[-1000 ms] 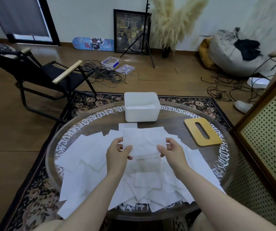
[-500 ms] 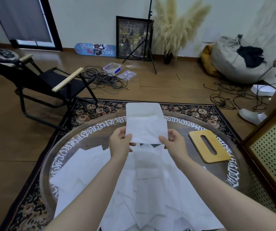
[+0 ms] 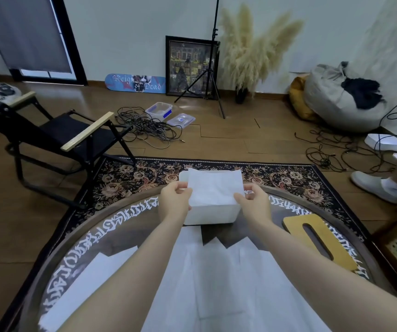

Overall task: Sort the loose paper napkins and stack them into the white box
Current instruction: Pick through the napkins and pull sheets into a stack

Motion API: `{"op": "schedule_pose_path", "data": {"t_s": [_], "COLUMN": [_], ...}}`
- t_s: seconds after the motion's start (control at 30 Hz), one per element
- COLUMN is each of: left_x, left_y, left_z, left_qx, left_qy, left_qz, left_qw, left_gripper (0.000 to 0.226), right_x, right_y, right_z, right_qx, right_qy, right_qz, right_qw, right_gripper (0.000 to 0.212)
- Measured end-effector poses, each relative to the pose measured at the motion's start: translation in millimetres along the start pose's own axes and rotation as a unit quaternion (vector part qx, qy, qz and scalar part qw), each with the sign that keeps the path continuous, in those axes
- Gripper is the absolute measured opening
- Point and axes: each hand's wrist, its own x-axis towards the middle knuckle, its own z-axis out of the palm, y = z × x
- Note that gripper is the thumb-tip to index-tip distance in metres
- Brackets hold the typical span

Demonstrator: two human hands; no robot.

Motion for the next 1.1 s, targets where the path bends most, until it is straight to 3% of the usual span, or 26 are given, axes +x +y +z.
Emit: {"op": "schedule_pose_path", "data": {"t_s": [0.17,0.43,0.7,0.8,1.0,1.1], "left_x": [30,48,49,45,33,21], "left_y": [1,-2,-3,-3,-5,-7], "left_z": [11,24,28,27,17,7], "left_qx": [0.149,0.375,0.436,0.433,0.387,0.390], "left_qy": [0.009,0.021,0.020,0.017,-0.023,-0.061], "left_qz": [0.037,0.110,0.138,0.155,0.183,0.229], "left_qw": [0.988,0.920,0.889,0.888,0.904,0.890], "left_gripper": [0.010,0.021,0.013,0.017,0.030,0.030], "right_x": [31,49,51,47,36,27], "right_y": [3,1,1,2,2,-1], "right_z": [10,15,13,14,5,0], "right_qx": [-0.089,-0.292,-0.359,-0.389,-0.379,-0.377], "right_qy": [0.001,-0.019,-0.033,-0.033,-0.046,-0.052], "right_qz": [-0.022,-0.106,-0.147,-0.186,-0.223,-0.244], "right_qw": [0.996,0.950,0.921,0.902,0.897,0.892], "right_gripper": [0.013,0.029,0.038,0.037,0.030,0.028]}}
